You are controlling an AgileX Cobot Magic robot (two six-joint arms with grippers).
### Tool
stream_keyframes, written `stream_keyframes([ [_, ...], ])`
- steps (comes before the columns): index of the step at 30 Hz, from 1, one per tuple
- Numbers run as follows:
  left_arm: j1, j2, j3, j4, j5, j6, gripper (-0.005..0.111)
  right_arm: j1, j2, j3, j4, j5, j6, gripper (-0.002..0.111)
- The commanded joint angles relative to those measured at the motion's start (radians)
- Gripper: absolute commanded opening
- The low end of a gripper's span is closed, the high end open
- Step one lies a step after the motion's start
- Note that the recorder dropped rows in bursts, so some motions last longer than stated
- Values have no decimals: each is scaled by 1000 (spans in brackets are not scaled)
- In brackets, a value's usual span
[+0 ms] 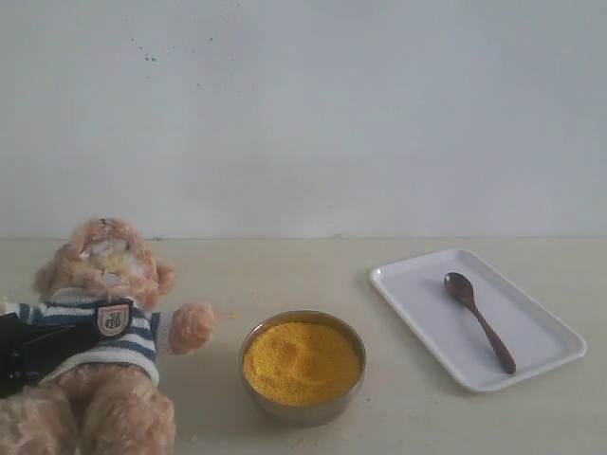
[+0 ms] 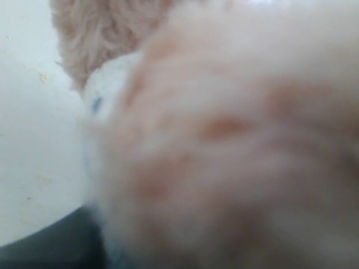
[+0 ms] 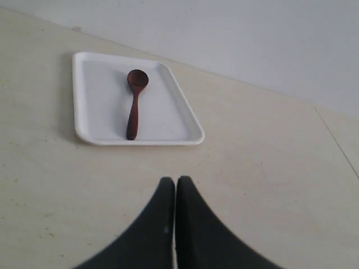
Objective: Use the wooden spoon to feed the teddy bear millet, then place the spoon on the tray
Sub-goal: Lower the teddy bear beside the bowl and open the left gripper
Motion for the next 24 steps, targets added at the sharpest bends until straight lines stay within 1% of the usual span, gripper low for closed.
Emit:
stream_keyframes([
  [1,2,-6,-2,-78,-4,91,4,-6,-5,1,8,-30,17,0],
  [4,2,-3,-4,-95,6,138,4,-6,-5,1,8,-30,19,0],
  [6,0,-3,-24,-78,62,138,4,-6,-5,1,8,-30,19,0],
  [7,0,-3,-51,-34,113,138,4,-6,-5,1,8,-30,19,0],
  [8,0,-3,-76,-7,135,138,4,-6,-5,1,8,-30,19,0],
  [10,0,-3,-123,19,146,138,4,-6,-5,1,8,-30,19,0],
  [13,0,22,-182,111,159,138,4,-6,-5,1,8,-30,19,0],
  [15,0,84,-202,134,159,132,4,-6,-5,1,8,-30,19,0],
  [18,0,141,-219,117,157,107,4,-6,-5,1,8,-30,19,0],
  [20,0,180,-236,119,135,104,4,-6,-5,1,8,-30,19,0],
  [22,0,211,-239,129,84,104,4,-6,-5,1,8,-30,19,0],
  [24,0,224,-245,149,71,104,4,-6,-5,1,8,-30,19,0],
])
